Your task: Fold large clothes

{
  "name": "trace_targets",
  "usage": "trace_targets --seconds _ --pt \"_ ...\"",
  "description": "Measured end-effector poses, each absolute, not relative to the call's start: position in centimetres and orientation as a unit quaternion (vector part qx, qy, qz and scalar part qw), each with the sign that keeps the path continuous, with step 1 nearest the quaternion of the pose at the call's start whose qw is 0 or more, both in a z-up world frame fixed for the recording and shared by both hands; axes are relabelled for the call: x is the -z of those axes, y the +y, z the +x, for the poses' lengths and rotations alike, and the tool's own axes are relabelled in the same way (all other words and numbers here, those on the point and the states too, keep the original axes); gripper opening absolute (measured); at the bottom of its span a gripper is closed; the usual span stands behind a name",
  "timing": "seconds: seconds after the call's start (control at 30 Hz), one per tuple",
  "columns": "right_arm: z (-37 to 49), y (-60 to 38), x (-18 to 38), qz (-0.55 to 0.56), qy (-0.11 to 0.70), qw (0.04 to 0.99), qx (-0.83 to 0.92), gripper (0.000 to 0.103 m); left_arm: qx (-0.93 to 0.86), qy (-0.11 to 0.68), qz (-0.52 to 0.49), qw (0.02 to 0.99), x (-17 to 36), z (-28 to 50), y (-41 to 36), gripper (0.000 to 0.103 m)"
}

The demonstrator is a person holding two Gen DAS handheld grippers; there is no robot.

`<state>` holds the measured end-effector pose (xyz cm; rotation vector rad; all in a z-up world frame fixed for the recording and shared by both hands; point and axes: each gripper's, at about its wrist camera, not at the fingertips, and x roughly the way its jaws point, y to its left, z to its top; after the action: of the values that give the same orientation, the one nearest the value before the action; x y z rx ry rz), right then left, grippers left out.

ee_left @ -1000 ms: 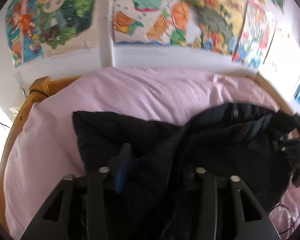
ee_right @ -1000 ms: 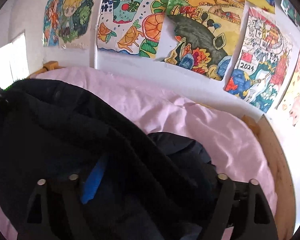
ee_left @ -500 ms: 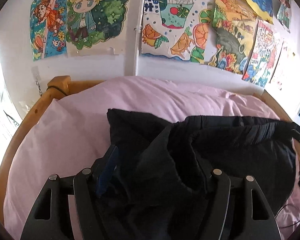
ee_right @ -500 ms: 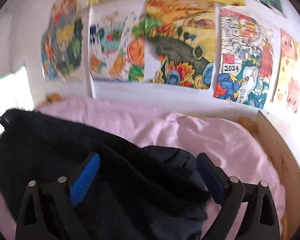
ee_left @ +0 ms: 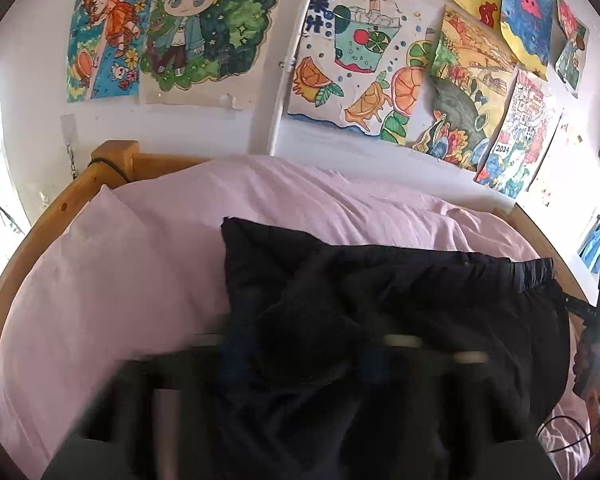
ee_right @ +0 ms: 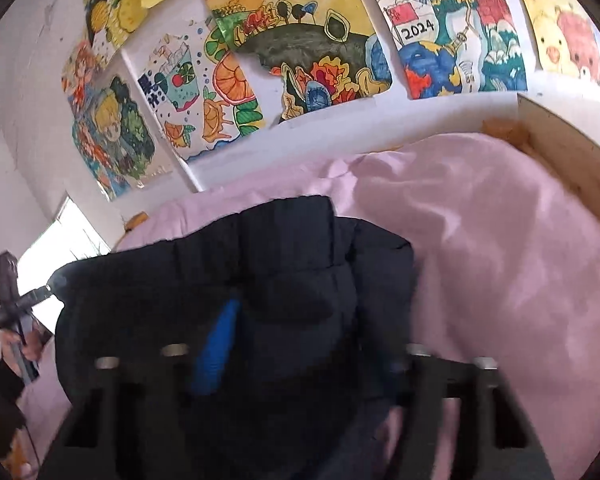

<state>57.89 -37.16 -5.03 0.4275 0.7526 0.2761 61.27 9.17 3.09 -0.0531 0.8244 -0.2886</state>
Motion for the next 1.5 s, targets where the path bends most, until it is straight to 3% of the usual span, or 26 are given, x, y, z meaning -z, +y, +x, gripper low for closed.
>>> trace_targets --seconds 0.03,0.13,0.57,0.63,0.7,0.77,0.83,0.93,0.97,1.07,1.2,1.5 --pt "57.9 -37.0 4.9 0.205 0.360 0.901 -0.129 0.030 0.134 0.398 -0.022 0.907 -3.2 61.5 8.8 0.016" --pt "58.0 -36.6 4.4 0.198 0.349 0.908 -0.117 0.025 0.106 0.373 0.006 0.922 -3.9 61.6 7.5 0.010" --pt "61.1 -34.5 7.7 0.154 0.385 0.909 -0.045 0.025 0.043 0.418 0.014 0.908 2.0 66.6 7.0 0.010" --pt "61.3 -34.3 8.0 0.144 0.388 0.910 -0.034 0.029 0.044 0.409 -0.012 0.911 1.8 66.4 7.9 0.016" --pt "61.1 -34.2 7.9 0.136 0.383 0.913 -0.028 0.031 0.046 0.396 -0.059 0.915 0.7 65.7 9.0 0.034" --pt "60.6 -33.8 7.4 0.121 0.373 0.920 -0.022 0.034 0.044 0.373 -0.089 0.923 -0.7 64.9 9.9 0.074" --pt "60.0 -33.3 6.8 0.107 0.364 0.925 -0.020 0.042 0.037 0.346 -0.090 0.933 -2.4 63.8 10.0 0.076" --pt "58.3 -32.4 5.1 0.068 0.318 0.946 0.008 0.081 0.033 0.330 -0.073 0.940 -4.2 61.7 9.3 0.081" --pt "57.2 -31.8 4.2 0.050 0.291 0.955 0.015 0.087 0.034 0.316 -0.063 0.946 -4.8 60.2 8.8 0.084" --pt "54.4 -29.6 2.5 -0.004 0.241 0.970 0.012 0.094 0.047 0.298 -0.026 0.953 -5.2 57.0 6.7 0.094" --pt "51.5 -25.3 2.0 -0.074 0.201 0.977 -0.019 0.101 0.084 0.289 0.046 0.952 -3.5 54.0 2.2 0.094" --pt "56.8 -20.1 4.6 -0.115 0.230 0.965 -0.049 0.101 0.069 0.325 0.124 0.935 2.7 58.7 -4.7 0.094"
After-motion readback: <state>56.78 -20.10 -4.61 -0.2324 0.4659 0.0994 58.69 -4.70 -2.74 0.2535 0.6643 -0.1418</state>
